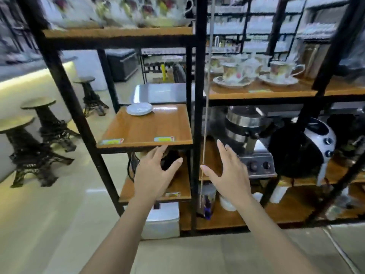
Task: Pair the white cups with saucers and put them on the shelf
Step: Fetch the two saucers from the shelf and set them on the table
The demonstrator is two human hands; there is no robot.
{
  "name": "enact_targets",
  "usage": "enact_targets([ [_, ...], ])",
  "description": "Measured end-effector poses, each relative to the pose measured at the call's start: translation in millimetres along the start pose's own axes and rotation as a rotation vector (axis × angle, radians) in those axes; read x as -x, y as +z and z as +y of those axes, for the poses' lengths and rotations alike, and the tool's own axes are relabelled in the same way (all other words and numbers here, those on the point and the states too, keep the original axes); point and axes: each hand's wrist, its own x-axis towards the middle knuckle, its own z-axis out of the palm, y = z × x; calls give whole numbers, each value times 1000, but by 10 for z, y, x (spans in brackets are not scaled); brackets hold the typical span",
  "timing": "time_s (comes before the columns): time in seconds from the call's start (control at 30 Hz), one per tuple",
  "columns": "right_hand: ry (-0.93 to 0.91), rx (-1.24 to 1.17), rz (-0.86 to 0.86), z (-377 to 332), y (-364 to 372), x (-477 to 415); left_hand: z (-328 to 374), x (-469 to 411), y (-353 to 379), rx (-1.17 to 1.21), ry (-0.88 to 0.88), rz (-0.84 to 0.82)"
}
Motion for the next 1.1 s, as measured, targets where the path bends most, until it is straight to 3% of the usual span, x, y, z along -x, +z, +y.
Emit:
enact_targets([
  [0.3,-158,-130,-80,-673,960,-1626,-764,-1491,-49,14,-133,74],
  [0.67,-35,-253,-128,-1227,1748,-2997,-1551,-2807,-227,39,-221,83],
  [0.9,198,-363,-141,-1391,2193,-3538,-1988,-3533,-73,387,-357,19],
  [1.1,391,-584,-230,-1427,2465,-3928,-2207,-3915,48,768,-584,-45],
])
